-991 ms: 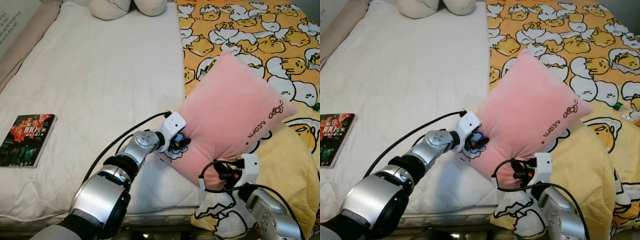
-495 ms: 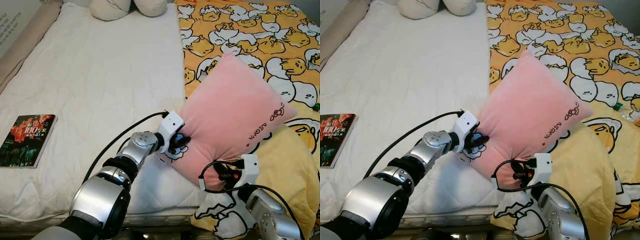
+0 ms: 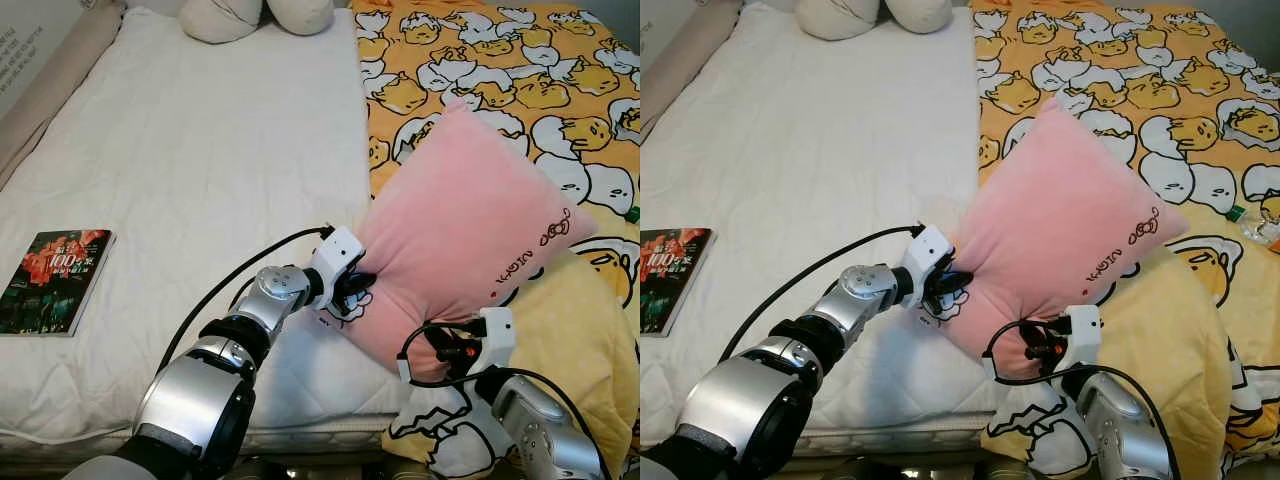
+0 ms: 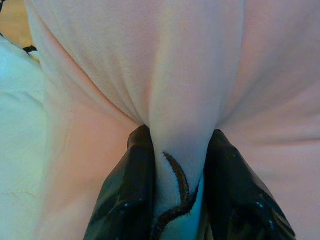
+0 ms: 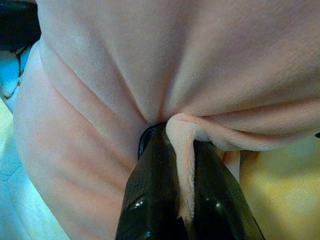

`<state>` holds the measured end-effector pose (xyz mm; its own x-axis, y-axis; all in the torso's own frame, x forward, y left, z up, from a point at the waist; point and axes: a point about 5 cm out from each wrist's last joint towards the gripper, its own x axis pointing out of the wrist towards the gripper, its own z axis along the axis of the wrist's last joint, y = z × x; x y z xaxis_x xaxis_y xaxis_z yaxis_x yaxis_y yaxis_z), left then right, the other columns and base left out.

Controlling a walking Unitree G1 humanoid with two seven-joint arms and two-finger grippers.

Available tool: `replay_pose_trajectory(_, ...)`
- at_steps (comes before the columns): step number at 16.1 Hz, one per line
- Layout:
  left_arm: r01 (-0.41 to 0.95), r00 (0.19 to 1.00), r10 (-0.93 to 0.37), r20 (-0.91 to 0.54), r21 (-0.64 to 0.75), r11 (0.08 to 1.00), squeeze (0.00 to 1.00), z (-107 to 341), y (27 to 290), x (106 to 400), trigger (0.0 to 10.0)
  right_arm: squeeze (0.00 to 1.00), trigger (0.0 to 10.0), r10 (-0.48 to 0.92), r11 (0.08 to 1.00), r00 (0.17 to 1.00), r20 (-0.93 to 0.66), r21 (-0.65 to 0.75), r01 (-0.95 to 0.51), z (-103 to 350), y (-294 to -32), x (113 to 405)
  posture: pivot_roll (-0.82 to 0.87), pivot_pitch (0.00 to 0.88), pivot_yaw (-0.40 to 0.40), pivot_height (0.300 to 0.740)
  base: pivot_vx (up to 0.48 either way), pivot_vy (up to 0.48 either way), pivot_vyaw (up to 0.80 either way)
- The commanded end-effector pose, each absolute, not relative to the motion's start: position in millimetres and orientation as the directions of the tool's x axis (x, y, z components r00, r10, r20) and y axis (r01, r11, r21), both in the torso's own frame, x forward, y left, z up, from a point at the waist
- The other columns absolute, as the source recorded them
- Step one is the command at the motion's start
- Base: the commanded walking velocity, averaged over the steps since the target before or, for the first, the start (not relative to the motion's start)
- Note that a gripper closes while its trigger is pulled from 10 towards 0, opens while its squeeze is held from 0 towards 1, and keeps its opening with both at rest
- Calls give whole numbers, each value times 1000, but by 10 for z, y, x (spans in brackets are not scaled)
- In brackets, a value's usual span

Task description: Clean up the room

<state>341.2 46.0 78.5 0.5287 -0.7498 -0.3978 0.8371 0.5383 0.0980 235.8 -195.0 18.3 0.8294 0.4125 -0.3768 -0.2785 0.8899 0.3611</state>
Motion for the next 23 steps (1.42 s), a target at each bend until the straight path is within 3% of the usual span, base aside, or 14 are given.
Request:
replay_pose_trajectory(1, 850, 494, -738, -459, 76, 521, 0, 640, 504, 3330, 0, 0, 0, 456, 872, 775, -437, 392, -292, 44, -1852, 2256, -263, 93, 59, 740, 0, 0, 0)
replay_pose_trajectory(4, 841, 497, -770, -401, 3, 541, 0, 675, 455, 3329, 0, 0, 0, 439, 886, 776, -452, 361, -291, 31, -1931, 2298, -250, 97, 56, 740, 0, 0, 0)
replay_pose_trajectory(9, 759, 584, -776, -238, -179, 626, 0, 718, 385, 3326, 0, 0, 0, 347, 896, 852, -392, 408, -177, 106, -1934, 2492, -240, 86, 59, 740, 0, 0, 0)
replay_pose_trajectory(11, 767, 607, -763, -222, -87, 636, 0, 784, 482, 3379, 0, 0, 0, 371, 882, 865, -339, 421, -214, 220, -1837, 2622, -219, 67, 57, 740, 0, 0, 0)
replay_pose_trajectory(14, 790, 596, -739, -315, 63, 610, 0, 674, 596, 3329, 0, 0, 0, 360, 891, 866, -347, 405, -208, 209, -1885, 2716, -192, 54, 51, 740, 0, 0, 0)
replay_pose_trajectory(16, 806, 574, -755, -317, 58, 589, 0, 657, 620, 3302, 0, 0, 0, 325, 899, 886, -330, 398, -181, 285, -1934, 2819, -182, 45, 51, 740, 0, 0, 0)
replay_pose_trajectory(18, 783, 608, -743, -280, 60, 619, 0, 725, 656, 3347, 0, 0, 0, 294, 900, 914, -278, 404, -167, 436, -1952, 2957, -178, 38, 52, 740, 0, 0, 0)
replay_pose_trajectory(19, 715, 698, -701, -147, 83, 694, 0, 996, 752, 3490, 0, 0, 0, 266, 902, 952, -154, 389, -189, 764, -1902, 3172, -171, 23, 53, 740, 0, 0, 0)
replay_pose_trajectory(20, 693, 721, -689, -79, 95, 714, 0, 1135, 795, 3536, 0, 0, 0, 259, 902, 961, -100, 380, -204, 906, -1872, 3239, -166, 15, 51, 740, 0, 0, 0)
replay_pose_trajectory(21, 640, 754, -653, 75, 140, 755, 0, 1477, 921, 3603, 0, 0, 0, 243, 910, 970, 26, 340, -237, 1233, -1800, 3353, -147, 0, 45, 740, 0, 0, 0)
replay_pose_trajectory(23, 616, 758, -635, 146, 159, 772, 0, 1652, 979, 3609, 0, 0, 0, 250, 915, 964, 91, 302, -266, 1398, -1746, 3379, -135, 0, 40, 740, 0, 0, 0)
